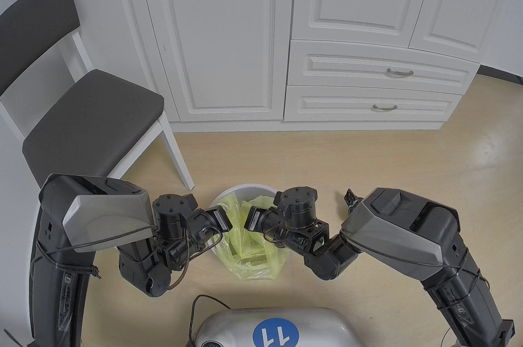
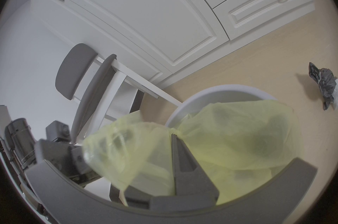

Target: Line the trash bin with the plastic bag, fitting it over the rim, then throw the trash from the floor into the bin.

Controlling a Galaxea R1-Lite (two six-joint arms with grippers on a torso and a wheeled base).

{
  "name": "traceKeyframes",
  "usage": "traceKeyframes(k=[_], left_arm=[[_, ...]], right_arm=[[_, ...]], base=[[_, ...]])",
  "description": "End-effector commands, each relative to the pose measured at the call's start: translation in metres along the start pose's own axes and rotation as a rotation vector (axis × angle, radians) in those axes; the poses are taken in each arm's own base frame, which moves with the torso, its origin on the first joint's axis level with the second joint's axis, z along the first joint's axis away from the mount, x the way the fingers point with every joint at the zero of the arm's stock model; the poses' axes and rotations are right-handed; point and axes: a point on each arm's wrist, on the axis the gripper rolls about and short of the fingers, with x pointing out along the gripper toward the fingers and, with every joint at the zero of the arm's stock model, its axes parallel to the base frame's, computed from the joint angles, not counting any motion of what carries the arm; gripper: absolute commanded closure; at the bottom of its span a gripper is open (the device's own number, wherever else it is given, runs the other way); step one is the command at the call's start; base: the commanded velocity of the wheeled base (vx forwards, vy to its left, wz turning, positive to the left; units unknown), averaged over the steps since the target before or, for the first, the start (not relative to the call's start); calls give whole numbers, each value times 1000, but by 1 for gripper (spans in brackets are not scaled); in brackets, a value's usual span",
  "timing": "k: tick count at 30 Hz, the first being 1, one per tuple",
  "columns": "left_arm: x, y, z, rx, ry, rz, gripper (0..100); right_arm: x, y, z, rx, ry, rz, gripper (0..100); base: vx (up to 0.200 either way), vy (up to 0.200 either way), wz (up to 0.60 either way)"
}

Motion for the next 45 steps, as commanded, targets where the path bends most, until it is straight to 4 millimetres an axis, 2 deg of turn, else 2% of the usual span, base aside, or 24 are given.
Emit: traceKeyframes(k=[1, 7, 8, 11, 15, 16, 17, 22, 25, 28, 29, 31, 34, 38, 41, 45], left_arm=[[0, -12, -3, 10, 6, -31, 100], [-1, -13, -2, 12, 4, -34, 100], [-10, -15, 7, 20, -5, -29, 100], [-25, -19, 13, 58, 3, -23, 100], [-37, -21, 15, 97, 16, -15, 100], [-46, -22, 13, 119, 42, -7, 100], [-49, -22, 12, 124, 50, -6, 100], [-49, -19, 7, 141, 69, -1, 100], [-48, -18, 2, 151, 86, 2, 100], [-45, -19, -4, 158, 97, -3, 100], [-42, -20, -9, 160, 106, -9, 100], [-37, -20, -12, 161, 106, -13, 100], [-25, -19, -13, 151, 86, -26, 100], [-3, -17, -17, 136, 53, -44, 100], [14, -15, -22, 116, 26, -58, 100], [28, -14, -19, 103, -7, -71, 100]], right_arm=[[11, -16, -4, 7, 1, -24, 100], [7, -6, 7, 24, -26, -10, 100], [-1, 16, 5, 48, -11, 31, 100], [3, 26, -1, 37, 13, 56, 100], [15, 26, -6, 35, 57, 64, 100], [27, 23, -9, 37, 89, 41, 100], [30, 24, -8, 37, 95, 36, 100], [38, 25, -6, 36, 104, 40, 100], [42, 19, -8, 39, 141, 41, 100], [46, 10, -10, 30, 173, 19, 100], [49, -1, -5, 28, 176, -7, 100], [51, -10, 0, 33, 183, -34, 100], [55, -22, 8, 44, 191, -78, 100], [54, -26, 24, 60, 153, -102, 100], [47, -27, 40, 56, 93, -166, 100], [23, -31, 53, 43, 64, -290, 100]], base=[[0, 0, 0], [0, 0, 0], [0, 0, 0], [0, 0, 0], [0, 0, 0], [0, 0, 0], [0, 0, 0], [0, 0, 0], [0, 0, 0], [0, 0, 0], [0, 0, 0], [0, 0, 0], [0, 0, 0], [0, 0, 0], [0, 0, 0], [0, 0, 0]])
